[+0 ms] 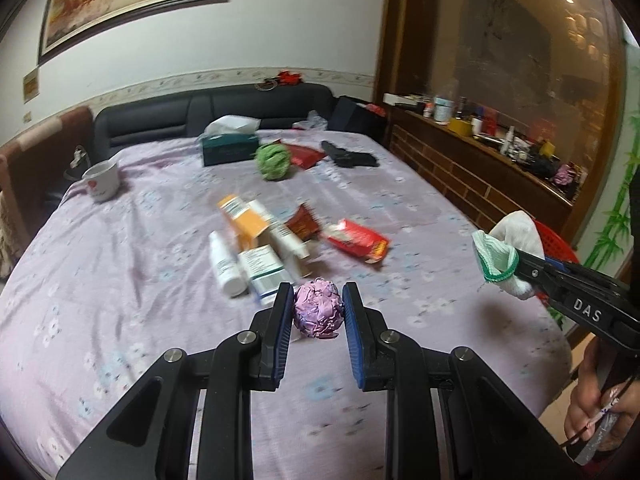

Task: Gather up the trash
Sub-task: 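Carry the pink ball and sock to the red basket and open both grippers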

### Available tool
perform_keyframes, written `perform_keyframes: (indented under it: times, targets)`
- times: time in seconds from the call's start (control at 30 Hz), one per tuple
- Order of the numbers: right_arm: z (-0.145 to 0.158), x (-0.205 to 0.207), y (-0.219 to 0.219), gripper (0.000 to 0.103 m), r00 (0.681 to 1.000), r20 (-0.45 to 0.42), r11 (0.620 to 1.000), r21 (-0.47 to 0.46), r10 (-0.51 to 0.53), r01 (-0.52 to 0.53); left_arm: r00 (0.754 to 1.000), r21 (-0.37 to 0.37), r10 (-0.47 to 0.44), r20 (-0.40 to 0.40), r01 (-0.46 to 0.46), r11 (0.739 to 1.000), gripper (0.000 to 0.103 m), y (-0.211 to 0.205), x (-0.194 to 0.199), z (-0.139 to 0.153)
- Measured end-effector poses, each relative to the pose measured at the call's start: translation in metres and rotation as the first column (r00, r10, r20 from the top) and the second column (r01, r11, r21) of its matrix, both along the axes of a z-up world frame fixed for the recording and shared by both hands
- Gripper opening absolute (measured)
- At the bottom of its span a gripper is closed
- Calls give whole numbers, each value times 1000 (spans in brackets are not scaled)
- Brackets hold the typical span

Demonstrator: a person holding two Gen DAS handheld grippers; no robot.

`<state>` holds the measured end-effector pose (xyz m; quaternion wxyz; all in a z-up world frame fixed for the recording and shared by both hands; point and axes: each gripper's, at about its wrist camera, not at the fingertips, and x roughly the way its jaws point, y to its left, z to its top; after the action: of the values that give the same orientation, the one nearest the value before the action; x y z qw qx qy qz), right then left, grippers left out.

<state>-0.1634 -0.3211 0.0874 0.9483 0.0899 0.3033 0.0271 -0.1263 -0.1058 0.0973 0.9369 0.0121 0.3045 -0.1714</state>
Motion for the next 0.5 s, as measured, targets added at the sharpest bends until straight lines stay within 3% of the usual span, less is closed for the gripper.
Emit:
perform_keyframes:
  times: [0.27,0.5]
  targets:
    - [13,-19,-57,29,994,25,994,38,-104,103,991,4,-131,-5,131,991,24,-59,1,15]
    - [11,-40,-113,29,978,28,977,58,-207,205,968,15,-252,-23,252,968,24,-121,0,20]
